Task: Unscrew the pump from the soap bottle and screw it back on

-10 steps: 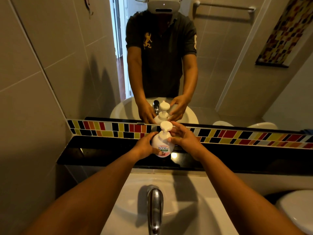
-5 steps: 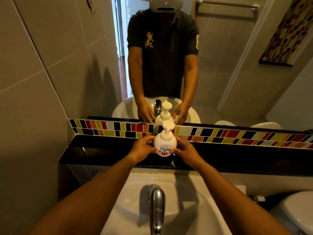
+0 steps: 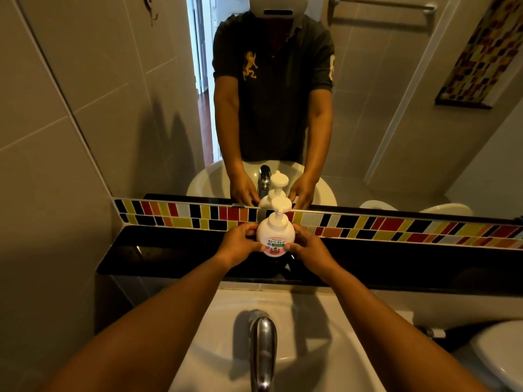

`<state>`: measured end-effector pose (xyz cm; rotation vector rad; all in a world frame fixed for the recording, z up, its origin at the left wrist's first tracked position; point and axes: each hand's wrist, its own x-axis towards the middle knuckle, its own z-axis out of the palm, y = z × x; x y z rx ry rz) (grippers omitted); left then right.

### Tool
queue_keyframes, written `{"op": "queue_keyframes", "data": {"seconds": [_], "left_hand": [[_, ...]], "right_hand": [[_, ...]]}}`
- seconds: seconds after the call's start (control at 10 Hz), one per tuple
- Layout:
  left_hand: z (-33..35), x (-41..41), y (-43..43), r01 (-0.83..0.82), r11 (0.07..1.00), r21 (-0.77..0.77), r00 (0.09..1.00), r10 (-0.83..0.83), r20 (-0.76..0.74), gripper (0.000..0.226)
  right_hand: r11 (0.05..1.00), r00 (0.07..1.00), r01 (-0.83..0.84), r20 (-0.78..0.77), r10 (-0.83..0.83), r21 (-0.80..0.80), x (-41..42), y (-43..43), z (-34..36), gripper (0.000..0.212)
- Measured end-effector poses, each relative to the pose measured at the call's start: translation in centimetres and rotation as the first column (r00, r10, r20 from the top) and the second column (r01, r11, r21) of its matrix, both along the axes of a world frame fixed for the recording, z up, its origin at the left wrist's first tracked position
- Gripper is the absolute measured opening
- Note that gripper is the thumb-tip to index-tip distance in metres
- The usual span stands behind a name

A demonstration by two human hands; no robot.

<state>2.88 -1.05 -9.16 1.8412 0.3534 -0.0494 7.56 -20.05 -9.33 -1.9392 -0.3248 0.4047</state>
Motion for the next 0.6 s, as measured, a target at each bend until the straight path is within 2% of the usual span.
{"op": "queue_keyframes", "data": {"seconds": [0.2, 0.3, 0.4, 0.5, 0.6], "left_hand": [[-0.2, -0.6, -0.1, -0.021, 0.999, -0.042, 1.0, 0.022, 0.02, 0.075], [-0.9, -1.7, -0.2, -0.055, 0.998, 0.026, 0.997, 0.054, 0.047, 0.073], [-2.3, -2.8, 0.4, -0.058, 0.914, 0.401, 0.998, 0.047, 0.037, 0.061], [-3.6, -3.9, 1.0, 0.067, 0.734, 0.676, 0.998, -0.046, -0.05, 0.06], [-5.2, -4.8, 1.1, 0.14, 0.542, 0.829, 0.99, -0.097, -0.103, 0.065]], "right_hand": [[0.999, 0.999, 0.04, 0.012, -0.04, -0.025, 0.0, 0.0, -0.9, 0.061], [0.985, 0.991, 0.13, 0.057, -0.124, -0.115, -0.4, -0.3, -1.8, 0.06], [0.934, 0.968, 0.221, 0.177, -0.176, -0.28, -1.2, -1.3, -2.7, 0.056], [0.834, 0.944, 0.225, 0.323, -0.06, -0.504, -2.4, -2.4, -3.6, 0.057], [0.743, 0.907, 0.229, 0.416, 0.072, -0.629, -3.0, -3.2, -5.5, 0.058]]}}
